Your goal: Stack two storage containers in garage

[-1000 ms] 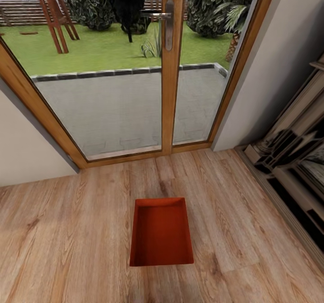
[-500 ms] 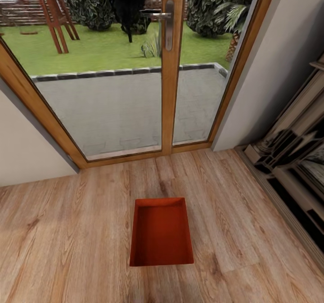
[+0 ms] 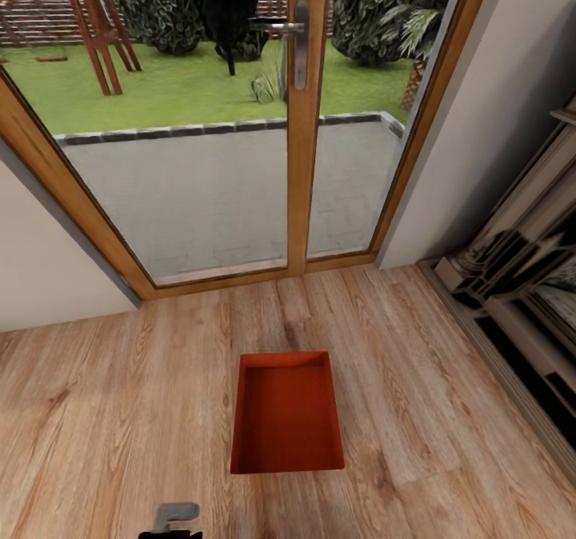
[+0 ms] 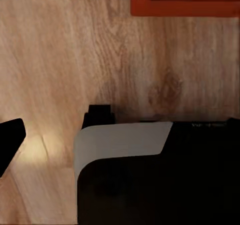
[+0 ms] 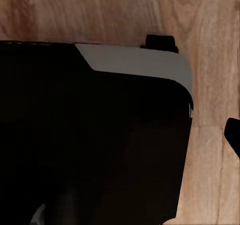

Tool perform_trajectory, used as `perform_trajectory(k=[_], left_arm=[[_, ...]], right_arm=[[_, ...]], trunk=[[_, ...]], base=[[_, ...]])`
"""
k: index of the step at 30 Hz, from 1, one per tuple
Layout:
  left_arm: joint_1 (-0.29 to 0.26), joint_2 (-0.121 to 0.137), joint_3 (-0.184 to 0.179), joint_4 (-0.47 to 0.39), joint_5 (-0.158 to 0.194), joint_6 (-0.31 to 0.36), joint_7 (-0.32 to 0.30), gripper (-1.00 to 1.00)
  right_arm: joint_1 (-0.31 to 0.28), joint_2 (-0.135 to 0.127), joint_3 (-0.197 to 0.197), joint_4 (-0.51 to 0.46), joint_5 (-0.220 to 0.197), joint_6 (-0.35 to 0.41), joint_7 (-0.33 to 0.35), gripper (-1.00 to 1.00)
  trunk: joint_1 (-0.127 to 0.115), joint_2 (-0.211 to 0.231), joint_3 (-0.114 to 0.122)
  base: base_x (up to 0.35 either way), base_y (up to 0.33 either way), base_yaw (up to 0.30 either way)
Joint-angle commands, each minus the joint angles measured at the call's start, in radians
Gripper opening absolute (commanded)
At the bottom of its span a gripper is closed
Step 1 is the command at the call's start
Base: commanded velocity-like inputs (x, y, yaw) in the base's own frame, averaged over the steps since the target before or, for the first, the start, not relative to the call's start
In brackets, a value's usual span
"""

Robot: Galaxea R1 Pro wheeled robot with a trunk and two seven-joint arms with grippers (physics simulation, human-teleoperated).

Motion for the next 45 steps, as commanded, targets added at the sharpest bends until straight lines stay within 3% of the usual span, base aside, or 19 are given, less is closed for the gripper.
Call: perform_trajectory(k=[1,6,14,17,19,24,27,29,30,32,34,39,45], left_arm=[[-0.001,-0.001,0.001,-0.054,0.006,0.035,-0.003,1.0],[-0.028,-0.007,0.001,-0.164,0.005,0.164,-0.002,1.0],[-0.223,-0.042,0.0,-0.159,0.006,0.233,0.004,1.0],[-0.306,-0.064,0.0,-0.14,0.008,0.245,0.078,1.0],[-0.34,-0.075,-0.001,-0.117,0.008,0.246,0.105,1.0],[-0.445,-0.096,-0.002,0.039,-0.001,0.233,0.134,1.0],[-0.48,-0.097,-0.003,0.138,0.002,0.181,0.136,1.0],[-0.496,-0.104,-0.003,0.224,0.001,0.099,0.139,1.0],[-0.498,-0.112,-0.003,0.244,-0.001,0.086,0.14,1.0],[-0.501,-0.14,-0.008,0.284,-0.004,0.07,0.143,1.0],[-0.502,-0.152,-0.01,0.3,-0.006,0.061,0.157,1.0],[-0.502,-0.159,-0.012,0.312,-0.008,0.051,0.209,1.0],[-0.502,-0.16,-0.013,0.313,-0.008,0.049,0.222,1.0]], right_arm=[[-0.024,-0.007,0.006,-0.025,-0.007,0.018,-0.007,1.0],[-0.191,-0.019,0.006,-0.066,-0.008,0.051,-0.036,1.0],[-0.401,-0.014,0.006,-0.068,-0.008,0.107,-0.089,1.0],[-0.469,-0.005,0.006,-0.056,-0.008,0.105,-0.123,1.0],[-0.484,0.0,0.006,-0.053,-0.008,0.103,-0.137,1.0],[-0.511,0.045,0.006,-0.04,-0.008,0.099,-0.167,1.0],[-0.516,0.091,0.006,0.009,-0.008,0.07,-0.171,1.0],[-0.518,0.138,0.006,0.086,-0.008,0.003,-0.173,1.0],[-0.518,0.145,0.006,0.104,-0.008,-0.01,-0.173,1.0],[-0.518,0.155,0.006,0.126,-0.008,-0.025,-0.173,1.0],[-0.518,0.158,0.007,0.133,-0.007,-0.03,-0.173,1.0],[-0.518,0.155,0.007,0.137,-0.007,-0.044,-0.173,1.0],[-0.541,0.155,0.007,0.137,-0.009,-0.046,-0.173,1.0]], trunk=[[0.0,0.0,-0.001],[0.0,0.0,-0.001],[0.0,0.0,-0.001],[0.0,0.0,-0.001],[0.0,0.0,-0.001],[0.0,0.0,-0.001],[0.0,0.0,-0.001],[0.0,0.0,-0.001],[0.0,0.0,-0.001],[0.0,0.0,-0.001],[0.0,0.0,-0.001],[0.0,0.0,-0.001],[0.0,0.0,-0.001]], base=[[0.0,0.0,0.0],[0.0,0.0,0.0],[0.0,0.0,0.0],[0.0,0.0,0.0],[0.0,0.0,0.0],[0.0,0.0,0.0],[0.0,0.0,0.0],[0.0,0.0,0.0],[0.0,0.0,0.0],[0.0,0.0,0.0],[0.0,0.0,0.0],[0.0,0.0,0.0],[0.0,0.0,0.0]])
